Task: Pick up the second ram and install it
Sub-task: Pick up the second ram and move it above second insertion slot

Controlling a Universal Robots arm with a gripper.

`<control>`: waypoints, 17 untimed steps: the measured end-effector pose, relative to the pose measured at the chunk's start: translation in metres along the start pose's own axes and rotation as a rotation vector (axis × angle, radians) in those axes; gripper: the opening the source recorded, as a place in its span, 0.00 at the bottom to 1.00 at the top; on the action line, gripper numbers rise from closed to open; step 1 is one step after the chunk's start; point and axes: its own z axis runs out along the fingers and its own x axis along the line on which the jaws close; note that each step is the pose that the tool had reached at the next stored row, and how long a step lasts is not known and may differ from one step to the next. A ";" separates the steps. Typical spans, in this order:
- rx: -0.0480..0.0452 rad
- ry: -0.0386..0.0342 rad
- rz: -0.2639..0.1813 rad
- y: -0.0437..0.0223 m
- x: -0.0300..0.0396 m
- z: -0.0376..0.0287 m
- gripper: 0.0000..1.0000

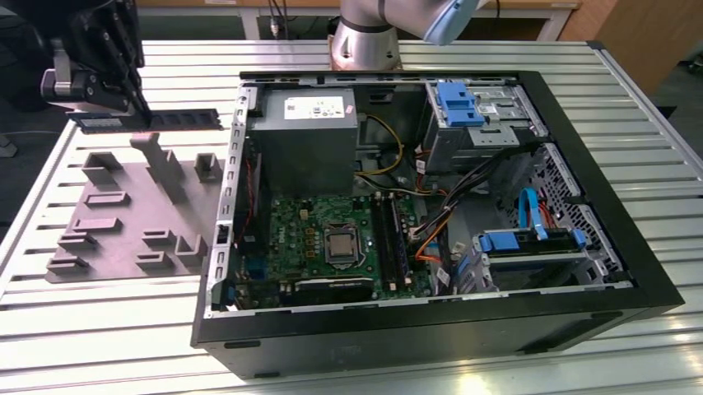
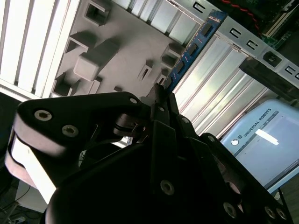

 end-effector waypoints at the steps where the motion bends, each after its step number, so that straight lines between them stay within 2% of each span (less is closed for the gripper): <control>1: 0.0000 0.0000 0.000 -0.0005 0.0000 -0.0001 0.14; 12: 0.0000 0.0001 0.000 -0.0062 -0.0001 -0.0003 0.14; 17: 0.0000 0.0006 0.000 -0.0190 -0.0003 -0.0006 0.14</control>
